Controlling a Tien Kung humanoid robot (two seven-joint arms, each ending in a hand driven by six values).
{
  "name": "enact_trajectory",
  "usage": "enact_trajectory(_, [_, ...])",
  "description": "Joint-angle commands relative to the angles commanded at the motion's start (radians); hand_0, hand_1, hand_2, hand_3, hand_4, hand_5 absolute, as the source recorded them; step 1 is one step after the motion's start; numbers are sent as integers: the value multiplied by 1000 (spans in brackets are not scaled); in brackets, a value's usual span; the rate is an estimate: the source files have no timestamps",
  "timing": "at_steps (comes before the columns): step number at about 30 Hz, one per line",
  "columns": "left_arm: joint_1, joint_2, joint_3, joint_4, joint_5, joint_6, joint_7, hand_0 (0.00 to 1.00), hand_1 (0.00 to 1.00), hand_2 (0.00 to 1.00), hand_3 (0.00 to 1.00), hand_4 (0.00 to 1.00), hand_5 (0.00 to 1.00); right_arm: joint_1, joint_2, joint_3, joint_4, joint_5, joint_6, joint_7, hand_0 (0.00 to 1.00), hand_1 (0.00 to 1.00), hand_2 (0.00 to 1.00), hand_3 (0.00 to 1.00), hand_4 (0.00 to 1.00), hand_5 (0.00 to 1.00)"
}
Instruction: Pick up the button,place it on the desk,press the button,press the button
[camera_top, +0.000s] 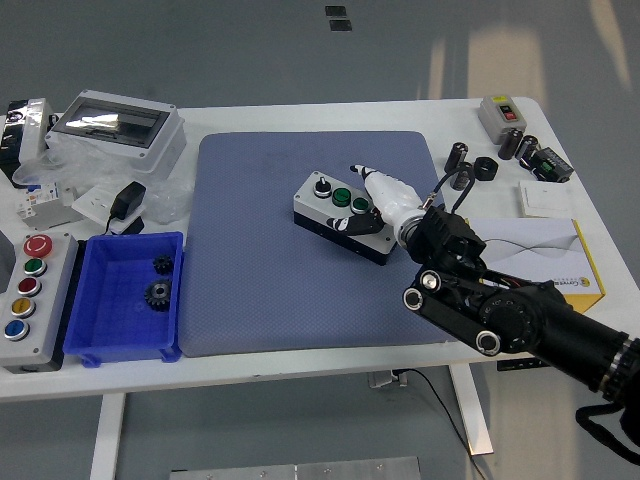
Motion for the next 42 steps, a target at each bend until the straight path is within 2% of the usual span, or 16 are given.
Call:
enact_trajectory(7, [1, 0, -1, 0, 2, -1, 1, 649, 634, 566, 608, 607, 169, 5, 4, -23, -20, 7, 3, -6, 998, 998, 998, 998, 882, 391])
enact_trajectory(21, [-5, 0, -2, 3, 12, -6, -9, 649, 634, 566, 607, 605, 168, 17, 7, -89, -29, 5, -25, -18, 990, 988, 998, 998, 896, 392])
enact_trajectory(22, [-5, 0, -1, 3, 13, -6, -9, 649, 634, 567, 608, 605, 166, 18, 7, -92, -30, 4, -27, -19, 770, 827, 852, 998, 901, 384])
enact_trajectory(27, [-6, 1, 0, 4, 14, -7, -11, 649, 634, 567, 608, 605, 166, 22, 6, -105, -36, -12, -40, -22, 770, 827, 852, 998, 901, 384])
enact_trajectory(28, [-6, 1, 1, 5, 13, -7, -13, 648, 635, 566, 607, 604, 165, 23, 5, -106, -37, -15, -42, -23, 587, 712, 755, 998, 902, 382])
enact_trajectory(33, [-8, 1, 2, 7, 15, -8, -20, 648, 635, 566, 607, 604, 165, 27, 5, -114, -43, -34, -46, -25, 587, 712, 755, 998, 902, 382])
enact_trajectory(34, [-8, 1, 3, 8, 14, -8, -21, 648, 634, 566, 607, 599, 162, 27, 5, -115, -43, -37, -46, -25, 344, 548, 616, 954, 753, 183])
enact_trajectory(39, [-8, 2, 6, 10, 13, -9, -26, 648, 634, 566, 607, 599, 162, 29, 6, -126, -48, -53, -45, -27, 344, 548, 616, 954, 753, 183])
enact_trajectory(40, [-8, 1, 6, 10, 13, -9, -27, 648, 634, 566, 606, 596, 160, 29, 6, -128, -49, -56, -44, -28, 266, 450, 493, 840, 385, 103])
enact_trajectory(42, [-8, 1, 6, 10, 13, -8, -27, 648, 634, 566, 606, 596, 160, 29, 6, -130, -49, -62, -43, -28, 266, 450, 493, 840, 385, 103])
